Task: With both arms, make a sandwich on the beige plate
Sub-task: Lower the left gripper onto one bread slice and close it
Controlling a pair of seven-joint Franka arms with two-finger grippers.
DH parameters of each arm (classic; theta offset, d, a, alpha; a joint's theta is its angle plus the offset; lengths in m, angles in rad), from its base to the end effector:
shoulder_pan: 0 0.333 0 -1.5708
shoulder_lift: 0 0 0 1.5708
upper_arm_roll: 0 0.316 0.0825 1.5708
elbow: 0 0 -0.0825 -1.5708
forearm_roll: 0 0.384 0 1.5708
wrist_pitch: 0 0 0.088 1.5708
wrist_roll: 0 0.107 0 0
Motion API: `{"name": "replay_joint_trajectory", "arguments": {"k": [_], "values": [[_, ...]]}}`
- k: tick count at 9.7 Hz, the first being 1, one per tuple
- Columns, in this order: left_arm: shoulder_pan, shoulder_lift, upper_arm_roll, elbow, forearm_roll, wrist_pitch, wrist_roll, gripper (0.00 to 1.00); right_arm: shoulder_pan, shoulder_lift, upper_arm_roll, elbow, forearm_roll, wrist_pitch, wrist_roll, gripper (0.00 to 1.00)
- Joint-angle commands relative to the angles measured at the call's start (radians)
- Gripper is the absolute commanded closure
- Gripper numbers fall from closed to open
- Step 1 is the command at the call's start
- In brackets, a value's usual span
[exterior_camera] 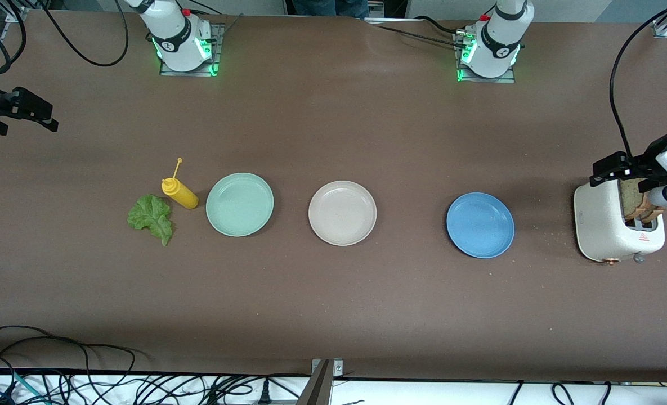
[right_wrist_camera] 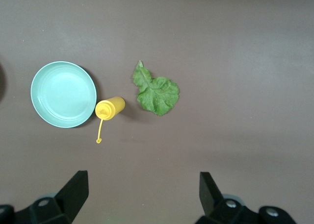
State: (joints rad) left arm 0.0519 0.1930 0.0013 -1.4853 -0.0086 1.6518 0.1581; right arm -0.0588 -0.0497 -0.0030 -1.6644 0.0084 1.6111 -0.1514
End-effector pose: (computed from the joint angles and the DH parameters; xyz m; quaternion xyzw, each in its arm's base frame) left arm 0.6165 0.0319 0.5588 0.9985 -0.0520 -0.0127 0.0055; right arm 0.5406 -0.0326 0.6110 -0.9990 -0.0446 0.0013 0.0044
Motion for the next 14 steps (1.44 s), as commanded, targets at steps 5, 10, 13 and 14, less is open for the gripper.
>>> {"name": "replay_joint_trajectory", "arguments": {"k": [5,10,13,14], "values": [[0.016,0.003,0.008,0.000,-0.002,-0.007,0.012,0.00,0.002,0.007,0.006,0.026,0.015,-0.020,0.018,0.00],[0.061,0.032,0.006,0.000,0.065,0.000,0.062,0.00,0.004,0.007,0.026,0.028,0.016,-0.033,0.018,0.00],[0.118,0.074,0.006,-0.010,0.090,0.038,0.104,0.00,0.002,0.005,0.034,0.028,0.016,-0.040,0.016,0.00],[0.123,0.080,0.006,-0.026,0.123,0.060,0.116,0.00,0.002,0.005,0.032,0.028,0.016,-0.040,0.018,0.00]]}}
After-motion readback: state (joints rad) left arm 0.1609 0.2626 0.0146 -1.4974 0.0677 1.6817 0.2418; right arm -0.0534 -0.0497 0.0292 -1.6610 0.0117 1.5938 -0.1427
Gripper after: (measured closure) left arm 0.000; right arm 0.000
